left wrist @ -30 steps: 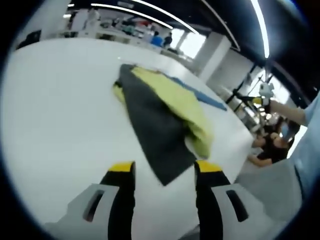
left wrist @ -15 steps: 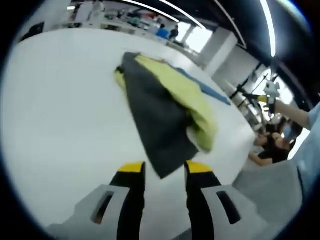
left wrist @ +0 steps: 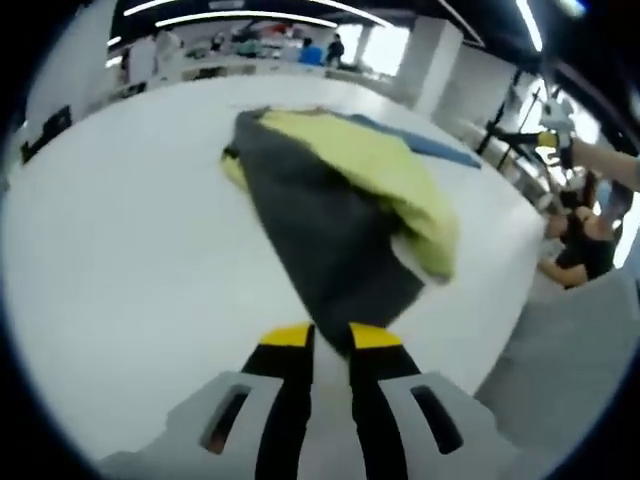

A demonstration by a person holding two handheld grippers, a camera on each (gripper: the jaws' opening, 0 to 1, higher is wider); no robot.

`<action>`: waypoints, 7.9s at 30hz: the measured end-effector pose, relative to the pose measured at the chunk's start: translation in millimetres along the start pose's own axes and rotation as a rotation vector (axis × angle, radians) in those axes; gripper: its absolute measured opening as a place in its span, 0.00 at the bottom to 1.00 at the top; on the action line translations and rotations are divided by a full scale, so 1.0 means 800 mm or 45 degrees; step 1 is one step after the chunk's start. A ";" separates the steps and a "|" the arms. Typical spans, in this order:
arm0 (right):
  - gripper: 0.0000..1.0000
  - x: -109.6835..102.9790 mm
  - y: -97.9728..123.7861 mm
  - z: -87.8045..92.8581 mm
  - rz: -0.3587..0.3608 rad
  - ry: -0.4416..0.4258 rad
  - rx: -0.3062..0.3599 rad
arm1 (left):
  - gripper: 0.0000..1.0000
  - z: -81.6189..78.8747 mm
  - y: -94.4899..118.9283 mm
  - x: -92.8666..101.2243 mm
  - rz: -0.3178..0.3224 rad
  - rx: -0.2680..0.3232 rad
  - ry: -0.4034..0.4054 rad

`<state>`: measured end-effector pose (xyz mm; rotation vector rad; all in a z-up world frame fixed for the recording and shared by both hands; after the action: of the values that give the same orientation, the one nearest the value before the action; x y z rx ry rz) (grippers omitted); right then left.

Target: Fold the garment on the visible template until the final outline fits inside the template.

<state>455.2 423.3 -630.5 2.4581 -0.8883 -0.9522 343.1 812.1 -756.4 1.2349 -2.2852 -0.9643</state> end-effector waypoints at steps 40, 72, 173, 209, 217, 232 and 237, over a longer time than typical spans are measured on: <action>0.86 -0.002 -0.005 0.010 0.012 -0.016 -0.037 | 0.00 -0.022 0.024 -0.060 -0.046 -0.017 -0.020; 0.87 0.003 -0.015 0.007 0.010 -0.056 -0.044 | 0.00 -0.050 0.057 -0.341 -0.336 -0.215 -0.062; 0.84 -0.069 -0.049 0.030 -0.041 -0.160 0.013 | 0.47 -0.096 0.064 -0.394 -0.322 -0.080 -0.133; 0.81 -0.091 -0.029 0.062 -0.051 -0.112 0.084 | 0.46 -0.085 0.108 -0.125 0.023 0.181 -0.234; 0.80 -0.099 -0.033 0.074 -0.052 -0.092 0.055 | 0.45 -0.082 0.091 -0.066 0.142 0.208 -0.344; 0.72 -0.119 -0.040 0.070 -0.050 0.076 0.004 | 0.40 -0.106 0.065 -0.024 0.214 0.238 -0.411; 0.68 -0.146 -0.074 0.073 -0.073 0.302 -0.062 | 0.39 -0.107 0.057 -0.008 0.247 0.248 -0.405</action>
<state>372.6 538.8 -647.3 2.5002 -0.7102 -0.6731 371.2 801.1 -663.9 0.9604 -2.7439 -0.9409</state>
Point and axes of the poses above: the point that each gripper's makers call its tool centre point, and the gripper's own axes: y roughly backward along the fingers, x roughly to its right, z roughly out of its underside, the point moved 2 cm from there along y, roughly backward along the fingers, and after that the axes turned 12 degrees about -y, right-handed, at the moved point
